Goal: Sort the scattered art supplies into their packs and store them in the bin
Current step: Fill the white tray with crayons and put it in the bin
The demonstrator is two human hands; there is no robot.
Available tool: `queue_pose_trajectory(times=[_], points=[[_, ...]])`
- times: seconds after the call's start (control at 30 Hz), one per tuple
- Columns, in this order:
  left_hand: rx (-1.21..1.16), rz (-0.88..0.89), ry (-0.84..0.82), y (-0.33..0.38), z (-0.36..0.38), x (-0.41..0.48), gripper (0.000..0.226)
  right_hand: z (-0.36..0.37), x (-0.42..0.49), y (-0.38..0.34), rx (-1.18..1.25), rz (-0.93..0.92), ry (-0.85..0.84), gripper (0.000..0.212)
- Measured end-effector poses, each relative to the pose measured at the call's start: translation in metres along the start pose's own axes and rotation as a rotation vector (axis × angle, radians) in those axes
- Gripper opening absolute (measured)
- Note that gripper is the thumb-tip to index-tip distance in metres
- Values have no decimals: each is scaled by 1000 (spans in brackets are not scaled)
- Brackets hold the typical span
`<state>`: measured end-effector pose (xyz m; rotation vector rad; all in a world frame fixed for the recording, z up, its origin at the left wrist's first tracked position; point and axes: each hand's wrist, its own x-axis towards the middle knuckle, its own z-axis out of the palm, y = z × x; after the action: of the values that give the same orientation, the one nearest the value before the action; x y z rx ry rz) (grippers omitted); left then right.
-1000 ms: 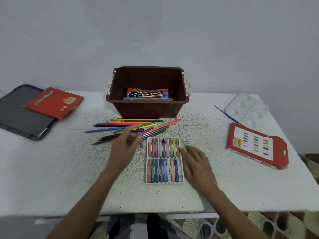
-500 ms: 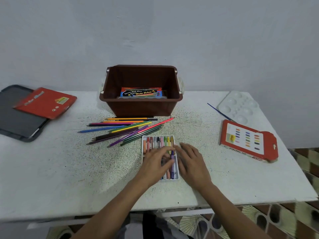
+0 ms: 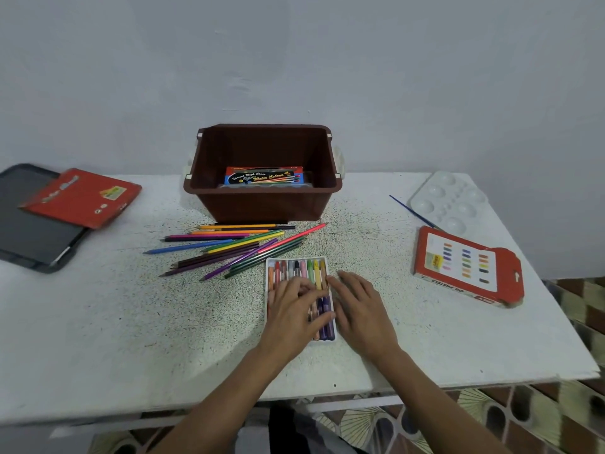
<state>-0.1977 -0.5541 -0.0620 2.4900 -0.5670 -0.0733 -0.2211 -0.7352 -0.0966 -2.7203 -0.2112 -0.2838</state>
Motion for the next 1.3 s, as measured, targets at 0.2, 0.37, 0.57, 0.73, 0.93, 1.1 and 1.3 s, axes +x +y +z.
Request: queue_pose_trajectory(times=[0.2, 0.37, 0.57, 0.73, 0.93, 1.1, 1.3], points=[[166, -8, 52, -3, 3, 4, 73, 0, -1, 2, 7, 3, -36, 49], [290, -66, 54, -5, 0, 9, 90, -2, -1, 0, 21, -1, -22, 47], [302, -158, -19, -7, 0, 8, 101, -2, 0, 0, 34, 2, -17, 45], [270, -46, -47, -24, -7, -3, 87, -8, -1, -4, 61, 24, -31, 47], [219, 40, -140, -53, -22, -23, 87, -18, -3, -4, -24, -21, -216, 72], [238, 42, -158, -54, -22, -27, 86, -19, -2, -2, -65, -22, -272, 76], [198, 63, -222, -58, -28, -27, 68, -22, 1, -1, -52, -22, -284, 76]])
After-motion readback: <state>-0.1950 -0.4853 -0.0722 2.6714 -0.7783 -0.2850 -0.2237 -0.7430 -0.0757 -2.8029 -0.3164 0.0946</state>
